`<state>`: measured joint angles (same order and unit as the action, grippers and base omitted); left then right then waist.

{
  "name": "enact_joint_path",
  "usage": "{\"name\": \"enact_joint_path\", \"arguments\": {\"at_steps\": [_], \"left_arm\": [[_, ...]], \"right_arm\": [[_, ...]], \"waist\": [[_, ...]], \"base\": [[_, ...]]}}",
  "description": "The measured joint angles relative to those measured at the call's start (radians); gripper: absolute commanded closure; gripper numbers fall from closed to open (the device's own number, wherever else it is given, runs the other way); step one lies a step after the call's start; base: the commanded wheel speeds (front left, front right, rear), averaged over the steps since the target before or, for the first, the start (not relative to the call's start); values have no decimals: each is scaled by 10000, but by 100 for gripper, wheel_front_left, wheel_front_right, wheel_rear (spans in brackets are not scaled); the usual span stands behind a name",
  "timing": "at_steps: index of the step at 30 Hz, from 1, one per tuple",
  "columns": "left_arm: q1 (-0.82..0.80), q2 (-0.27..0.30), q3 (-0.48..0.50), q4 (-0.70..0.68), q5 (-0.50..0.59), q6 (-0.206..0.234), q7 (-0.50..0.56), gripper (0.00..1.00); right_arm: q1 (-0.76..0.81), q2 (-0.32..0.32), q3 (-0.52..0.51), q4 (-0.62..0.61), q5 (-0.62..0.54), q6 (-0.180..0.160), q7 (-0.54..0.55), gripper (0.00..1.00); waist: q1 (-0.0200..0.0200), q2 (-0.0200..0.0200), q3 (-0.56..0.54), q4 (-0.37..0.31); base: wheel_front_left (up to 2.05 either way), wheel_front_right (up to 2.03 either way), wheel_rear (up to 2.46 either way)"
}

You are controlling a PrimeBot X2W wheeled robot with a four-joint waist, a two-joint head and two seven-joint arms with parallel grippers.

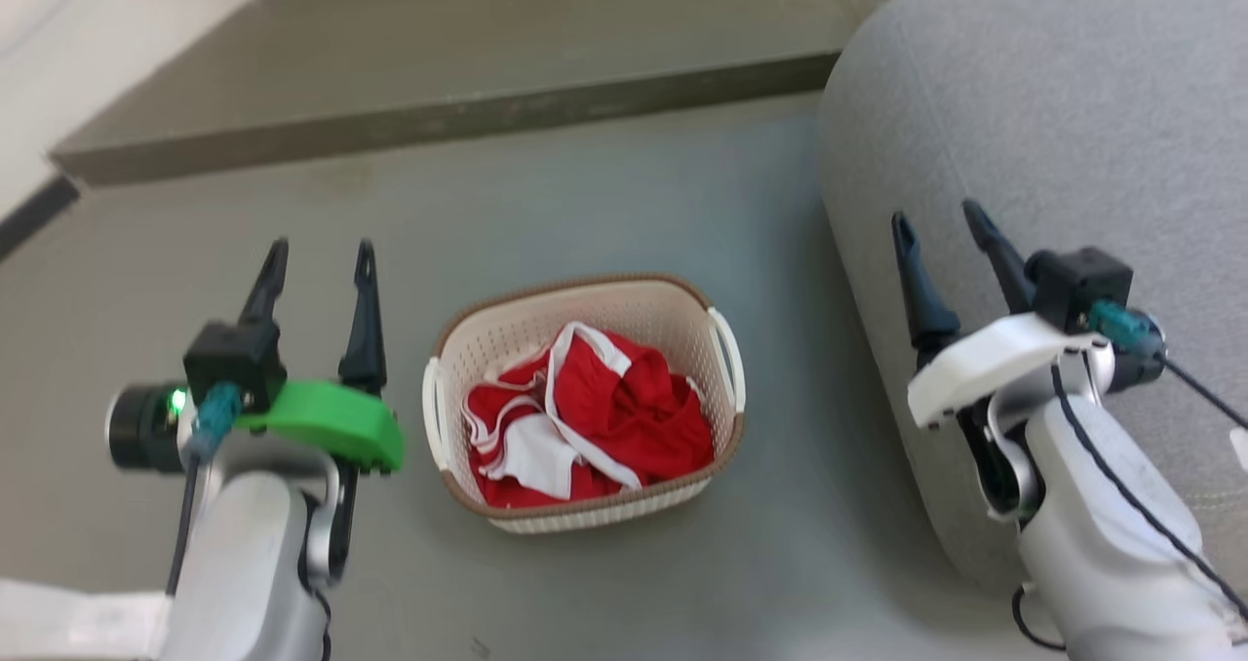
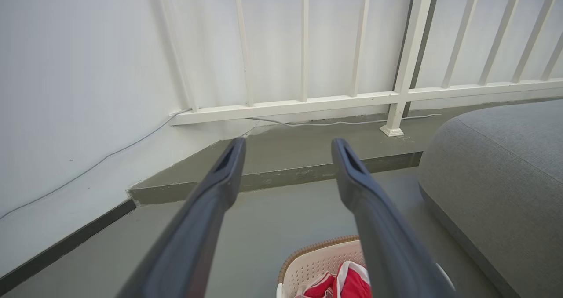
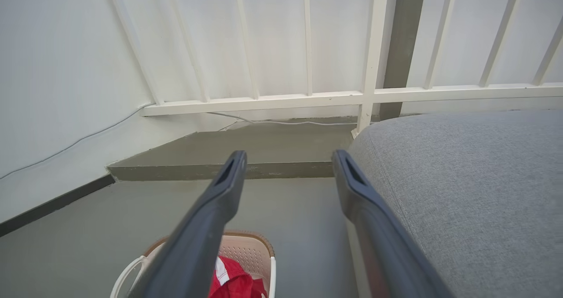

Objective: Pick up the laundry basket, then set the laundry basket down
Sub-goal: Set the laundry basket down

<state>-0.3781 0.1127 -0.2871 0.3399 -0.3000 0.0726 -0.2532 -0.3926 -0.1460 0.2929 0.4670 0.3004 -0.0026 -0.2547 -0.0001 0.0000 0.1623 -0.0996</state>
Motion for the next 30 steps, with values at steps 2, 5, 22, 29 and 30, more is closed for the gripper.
{"name": "enact_joint_path", "arguments": {"at_steps": [2, 5, 22, 29, 30], "left_arm": [[415, -2, 96, -176, 0, 69, 0, 0], [993, -13, 222, -378, -8, 115, 0, 0], [3640, -98, 372, -1482, -52, 245, 0, 0], [4236, -107, 583, -1812, -81, 336, 0, 0], [4302, -113, 583, -1864, -94, 336, 0, 0]], "right_arm": [[298, -2, 0, -134, -46, -21, 0, 0], [735, -19, -15, -293, -73, -92, 0, 0], [2776, -132, -146, -1154, -215, -437, 0, 0], [3152, -142, -163, -1421, -215, -453, 0, 0], [3209, -146, -159, -1429, -215, -495, 0, 0]], "waist": [[0, 0, -274, -6], [0, 0, -647, -9], [0, 0, -1853, 160], [1, 0, -1913, 226], [1, 0, -1919, 237]], "base": [[0, 0, 0], [0, 0, 0], [0, 0, 0], [0, 0, 0], [0, 0, 0]]}}
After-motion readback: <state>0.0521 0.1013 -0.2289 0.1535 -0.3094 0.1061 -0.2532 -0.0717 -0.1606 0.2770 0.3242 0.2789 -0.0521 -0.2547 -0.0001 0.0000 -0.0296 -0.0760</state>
